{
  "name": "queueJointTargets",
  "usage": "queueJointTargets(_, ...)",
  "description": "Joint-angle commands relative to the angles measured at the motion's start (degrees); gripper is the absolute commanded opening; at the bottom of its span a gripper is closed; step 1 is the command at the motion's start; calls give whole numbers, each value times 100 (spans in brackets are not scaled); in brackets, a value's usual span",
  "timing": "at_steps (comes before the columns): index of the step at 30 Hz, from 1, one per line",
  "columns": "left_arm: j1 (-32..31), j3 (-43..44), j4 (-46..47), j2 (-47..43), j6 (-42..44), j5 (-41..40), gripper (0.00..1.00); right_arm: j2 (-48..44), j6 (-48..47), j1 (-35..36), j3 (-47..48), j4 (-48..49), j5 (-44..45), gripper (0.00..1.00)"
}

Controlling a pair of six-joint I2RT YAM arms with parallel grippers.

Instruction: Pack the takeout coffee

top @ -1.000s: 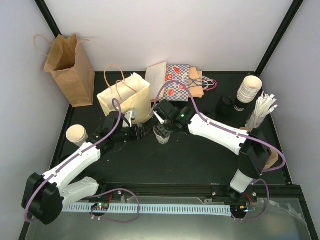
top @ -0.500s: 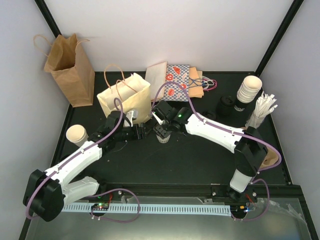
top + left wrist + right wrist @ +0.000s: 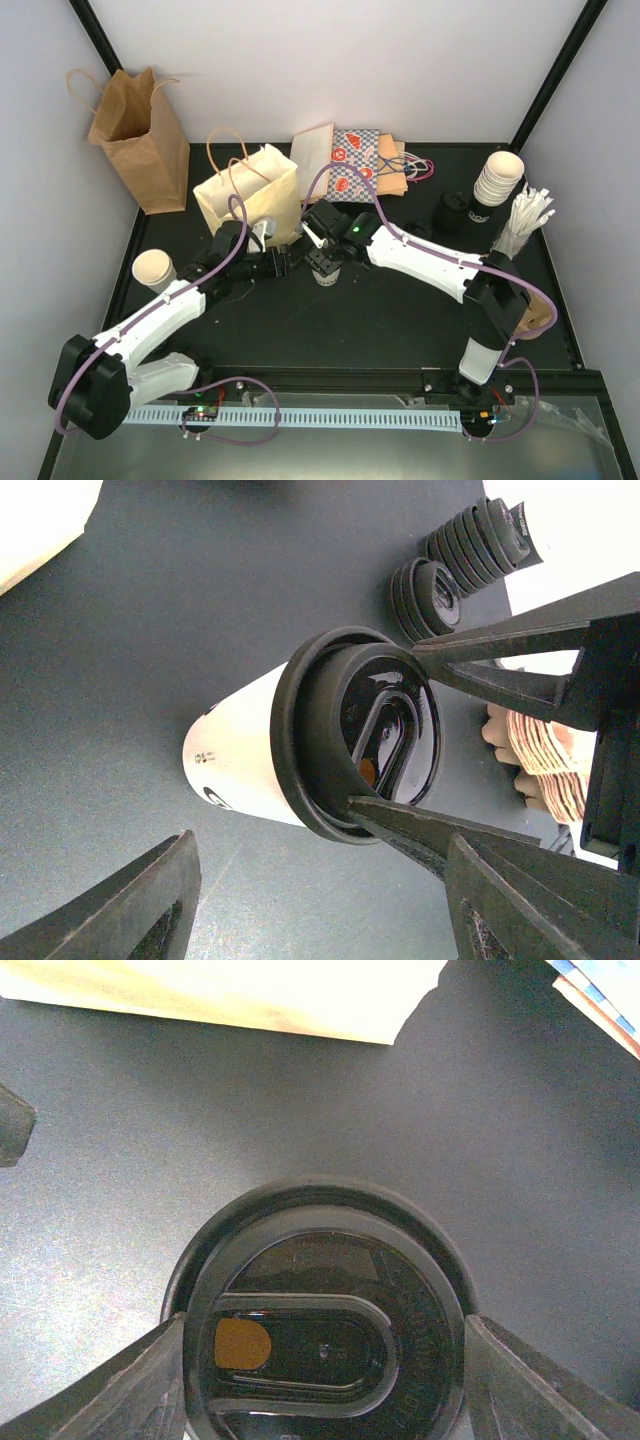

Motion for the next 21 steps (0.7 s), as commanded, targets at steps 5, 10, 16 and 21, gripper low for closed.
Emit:
queueJointTargets(5,26,-15,257,29,118,118,69,185,34,9,44,-532,-587,69)
queueJointTargets(10,26,13,310,65,118,148,68,70,-15,29,27,-757,-817,69)
queueJointTargets(16,36,46,330,106,134,174,68,-113,-37,53,-5,-866,-816,69)
queueJointTargets(21,50,88,433,277,127,245,66,-36,-26,54,51,-881,-598,69)
